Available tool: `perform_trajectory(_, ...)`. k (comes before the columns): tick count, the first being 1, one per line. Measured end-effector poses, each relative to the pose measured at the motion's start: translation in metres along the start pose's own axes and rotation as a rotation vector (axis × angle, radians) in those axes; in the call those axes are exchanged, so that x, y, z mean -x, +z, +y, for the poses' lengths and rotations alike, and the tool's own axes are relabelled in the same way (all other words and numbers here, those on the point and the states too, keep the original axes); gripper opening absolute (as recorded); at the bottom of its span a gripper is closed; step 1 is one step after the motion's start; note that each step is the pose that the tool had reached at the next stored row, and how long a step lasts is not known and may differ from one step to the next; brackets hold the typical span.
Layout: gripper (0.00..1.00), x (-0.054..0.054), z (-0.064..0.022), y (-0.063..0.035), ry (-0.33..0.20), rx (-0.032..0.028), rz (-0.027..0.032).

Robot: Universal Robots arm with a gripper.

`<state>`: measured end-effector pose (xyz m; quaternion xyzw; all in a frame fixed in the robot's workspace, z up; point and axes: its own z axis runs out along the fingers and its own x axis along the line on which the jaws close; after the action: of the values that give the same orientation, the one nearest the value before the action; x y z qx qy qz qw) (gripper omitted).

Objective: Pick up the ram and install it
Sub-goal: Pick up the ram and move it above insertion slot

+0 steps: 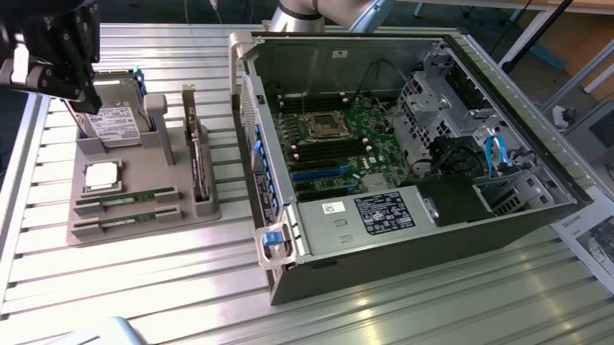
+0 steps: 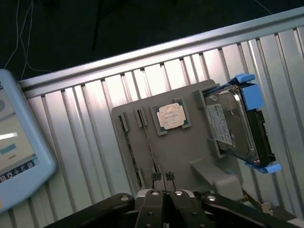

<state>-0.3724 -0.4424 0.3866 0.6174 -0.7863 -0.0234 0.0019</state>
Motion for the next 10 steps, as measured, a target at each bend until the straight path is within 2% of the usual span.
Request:
perform_trajectory(2, 0.10, 0.0000, 0.0000, 0.0003, -0.069, 0.0018, 0.0027)
perform_trajectory(7, 0.10, 0.0000, 0.0000, 0.0009, -0.170, 0.0044, 0.0066)
perform_trajectory(10, 0.10, 0.0000, 0.0000, 0.0012, -0.253, 0.0066, 0.0100)
